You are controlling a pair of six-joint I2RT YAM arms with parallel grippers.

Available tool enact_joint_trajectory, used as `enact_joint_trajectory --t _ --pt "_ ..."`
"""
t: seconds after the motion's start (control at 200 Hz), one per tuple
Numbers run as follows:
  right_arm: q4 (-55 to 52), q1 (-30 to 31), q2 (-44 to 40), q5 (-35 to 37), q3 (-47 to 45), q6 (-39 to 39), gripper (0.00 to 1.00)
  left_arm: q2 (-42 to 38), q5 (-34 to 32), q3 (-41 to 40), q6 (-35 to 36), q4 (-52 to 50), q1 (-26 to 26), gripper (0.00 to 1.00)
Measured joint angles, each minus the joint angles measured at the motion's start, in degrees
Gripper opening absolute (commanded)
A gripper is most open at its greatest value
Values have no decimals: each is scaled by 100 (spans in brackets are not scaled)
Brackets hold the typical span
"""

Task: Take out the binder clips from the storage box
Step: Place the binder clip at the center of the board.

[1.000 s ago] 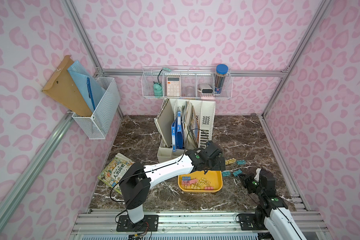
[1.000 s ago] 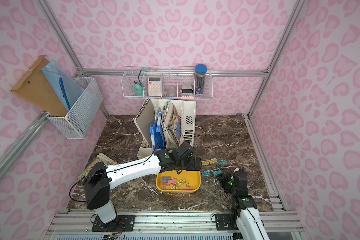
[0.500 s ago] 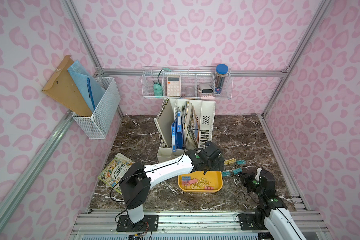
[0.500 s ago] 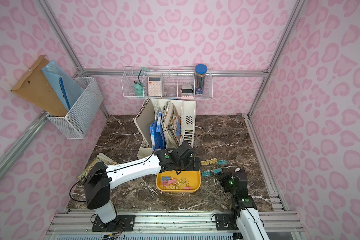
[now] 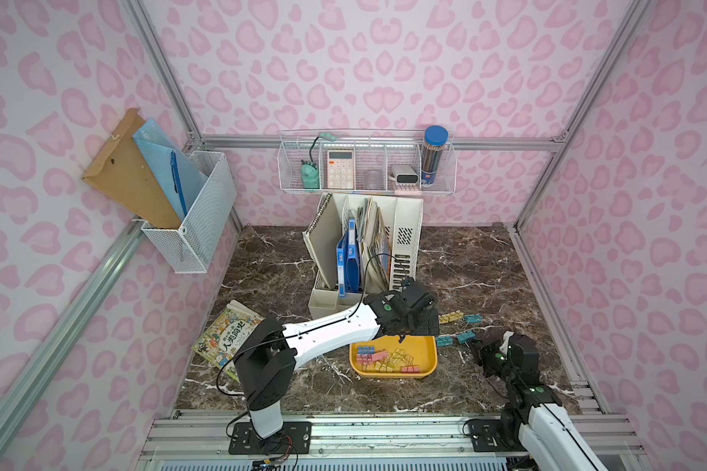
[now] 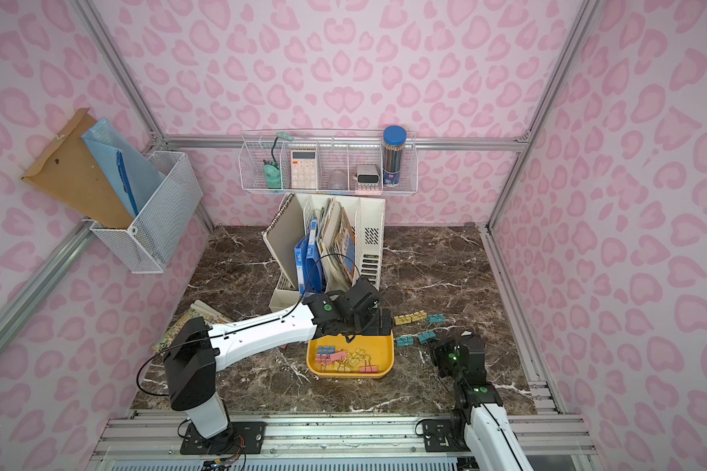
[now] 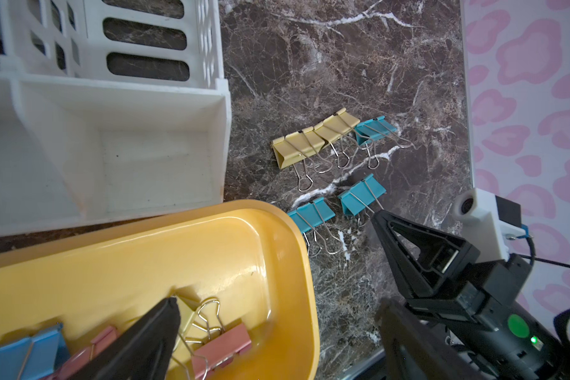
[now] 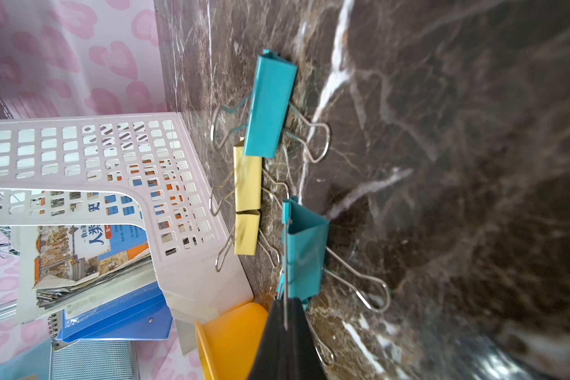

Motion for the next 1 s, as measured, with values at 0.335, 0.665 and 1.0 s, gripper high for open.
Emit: enact_joint_trajectory --t 0.335,0.665,1.0 --pt "234 31 210 -48 -20 142 11 -2 2 -11 -70 0 22 99" --pt "17 81 234 -52 212 -57 24 -22 7 -63 -85 0 37 99" --pt "-205 107 487 -566 361 -634 26 -52 13 -63 -85 4 59 99"
